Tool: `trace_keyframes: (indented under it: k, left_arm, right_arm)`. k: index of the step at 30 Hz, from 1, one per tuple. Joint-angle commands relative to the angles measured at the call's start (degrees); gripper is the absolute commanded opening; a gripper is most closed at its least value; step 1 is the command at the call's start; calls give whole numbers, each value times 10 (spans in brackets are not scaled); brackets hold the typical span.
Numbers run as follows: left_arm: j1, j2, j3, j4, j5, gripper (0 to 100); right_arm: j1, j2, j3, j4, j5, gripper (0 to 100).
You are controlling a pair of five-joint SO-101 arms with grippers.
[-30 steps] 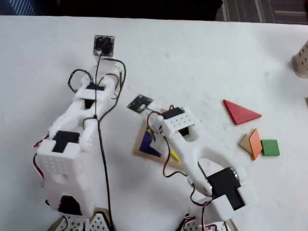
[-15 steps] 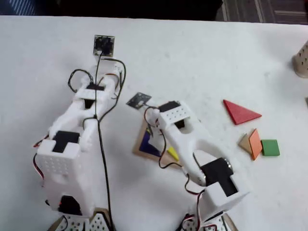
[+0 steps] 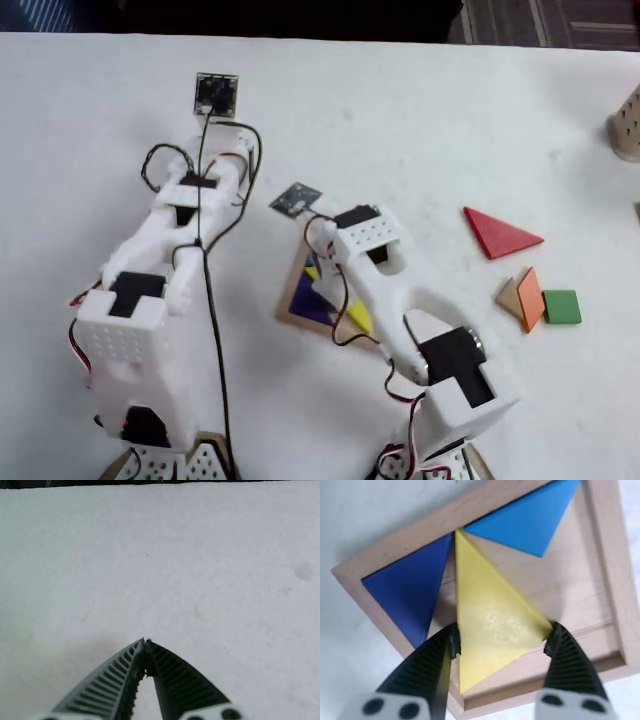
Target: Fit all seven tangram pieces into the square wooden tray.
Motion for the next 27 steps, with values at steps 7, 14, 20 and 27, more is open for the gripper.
trace_keyframes:
  k: [7,14,20,27]
  left_arm:
    - [-4,-29,-34,0,5,23]
    - [-5,-29,-34,0,5,23]
    - [-5,-29,-34,0,5,23]
    - [-6,-29,-33,0,5,23]
  right_arm:
    - [49,-60,-84,83,14,108]
    - [58,-61,-101,99,78,113]
    - [30,-59,-100,97,84,243]
    - [-15,34,-96,45,130,286]
